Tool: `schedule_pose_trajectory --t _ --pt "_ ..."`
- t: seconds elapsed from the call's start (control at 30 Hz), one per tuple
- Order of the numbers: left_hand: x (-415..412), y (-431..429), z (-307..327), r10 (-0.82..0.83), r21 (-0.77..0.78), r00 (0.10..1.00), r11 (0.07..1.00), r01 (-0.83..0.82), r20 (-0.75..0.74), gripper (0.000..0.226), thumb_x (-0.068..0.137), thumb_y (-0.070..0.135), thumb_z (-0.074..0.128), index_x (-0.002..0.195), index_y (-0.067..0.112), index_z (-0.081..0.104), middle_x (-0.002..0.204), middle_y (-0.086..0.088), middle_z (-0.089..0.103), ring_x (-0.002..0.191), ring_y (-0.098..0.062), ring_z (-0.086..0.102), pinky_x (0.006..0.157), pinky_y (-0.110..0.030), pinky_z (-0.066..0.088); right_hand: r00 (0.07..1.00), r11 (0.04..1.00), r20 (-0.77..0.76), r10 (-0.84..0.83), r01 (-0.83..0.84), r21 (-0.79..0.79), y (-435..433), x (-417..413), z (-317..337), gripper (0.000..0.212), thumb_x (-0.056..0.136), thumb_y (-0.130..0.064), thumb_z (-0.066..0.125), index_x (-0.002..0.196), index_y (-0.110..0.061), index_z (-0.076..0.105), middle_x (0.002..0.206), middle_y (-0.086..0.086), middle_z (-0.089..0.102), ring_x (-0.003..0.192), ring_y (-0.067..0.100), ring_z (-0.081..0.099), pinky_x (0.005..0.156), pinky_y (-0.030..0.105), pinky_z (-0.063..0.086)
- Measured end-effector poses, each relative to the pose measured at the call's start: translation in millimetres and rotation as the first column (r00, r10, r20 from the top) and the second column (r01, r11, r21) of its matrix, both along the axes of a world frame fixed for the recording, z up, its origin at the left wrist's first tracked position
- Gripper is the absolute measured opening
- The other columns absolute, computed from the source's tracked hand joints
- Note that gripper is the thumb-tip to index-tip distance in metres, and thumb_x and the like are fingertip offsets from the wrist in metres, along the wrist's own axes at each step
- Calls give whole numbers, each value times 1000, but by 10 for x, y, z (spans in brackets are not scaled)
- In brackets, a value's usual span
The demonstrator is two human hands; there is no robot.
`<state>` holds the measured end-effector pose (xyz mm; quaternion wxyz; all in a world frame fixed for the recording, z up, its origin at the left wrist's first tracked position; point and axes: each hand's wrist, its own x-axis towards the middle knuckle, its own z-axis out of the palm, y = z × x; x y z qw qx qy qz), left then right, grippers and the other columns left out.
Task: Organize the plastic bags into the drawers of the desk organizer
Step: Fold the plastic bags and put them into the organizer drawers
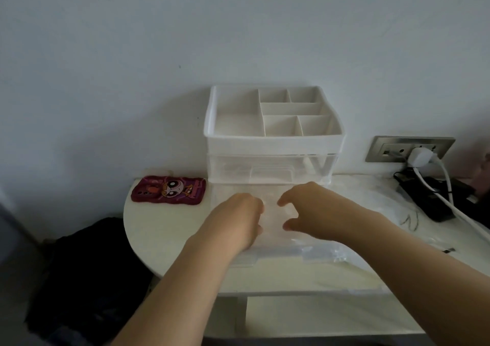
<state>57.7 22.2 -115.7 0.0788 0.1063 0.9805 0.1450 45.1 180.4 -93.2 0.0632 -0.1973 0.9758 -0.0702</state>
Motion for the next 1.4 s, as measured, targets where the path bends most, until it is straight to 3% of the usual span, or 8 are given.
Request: schedule_pose_trajectory --t 0.2,0.4,0.6,0.77,0.9,1.0,1.2,1.4 --pt "-7 52 76 32 -181 995 983 -15 92 31 85 25 68 108 7 59 120 -10 37 75 -20 47 66 -29 37 983 975 181 -18 -23 220 -111 -59 -108 71 81 -47 67 138 -15 40 134 8 47 122 25 43 97 30 35" --pt "-63 103 135 54 -239 974 971 0 220 54 86 34 67 128 6 47 141 -18 30 118 -34 46 90 -34 46 966 975 253 -47 -11 221 -46 -192 -131 91 77 -48 71 147 -19 21 150 10 27 136 27 28 109 37 29" --pt "-76 96 121 73 -234 985 972 -35 156 57 87 35 64 134 8 45 147 -21 27 134 -37 31 105 -43 36 998 985 -3 65 -64 -161 264 22 125 55 83 -42 66 134 -38 47 137 -20 47 118 -2 45 97 15 30" --pt "53 117 45 -30 -153 974 988 -5 -225 34 94 26 49 127 20 53 131 0 46 115 -21 49 86 -35 44 969 849 -145 -201 98 -519 851 240 89 10 84 -31 63 87 -40 66 87 -29 64 78 -13 59 66 0 43" --pt "66 216 83 -67 159 975 982 102 -213 19 95 25 50 106 32 65 110 14 60 94 -4 56 80 -23 44 942 941 93 -322 329 -74 1267 228 -170 14 86 -24 63 83 -17 74 76 -9 69 72 3 63 70 19 52" --pt "26 242 47 -112 324 992 938 124 -55 18 94 26 54 100 37 66 114 16 63 103 0 57 88 -18 40 913 931 220 -343 298 212 1443 185 -415 26 92 -16 50 101 -4 71 105 7 70 94 18 64 85 28 50" --pt "-218 142 -80 -137 91 975 988 122 175 57 83 34 70 134 41 47 154 13 23 139 -8 26 113 -26 20 931 950 213 -295 262 169 1565 96 -765 58 99 -22 42 151 -18 16 159 2 7 146 15 9 116 30 10" --pt "-260 188 -124 -127 58 983 991 120 130 65 80 36 73 137 42 42 156 9 17 140 -12 23 112 -26 18 937 942 99 -334 330 57 1547 64 -766 33 92 -28 55 125 -30 58 135 -3 51 126 17 45 105 35 37"
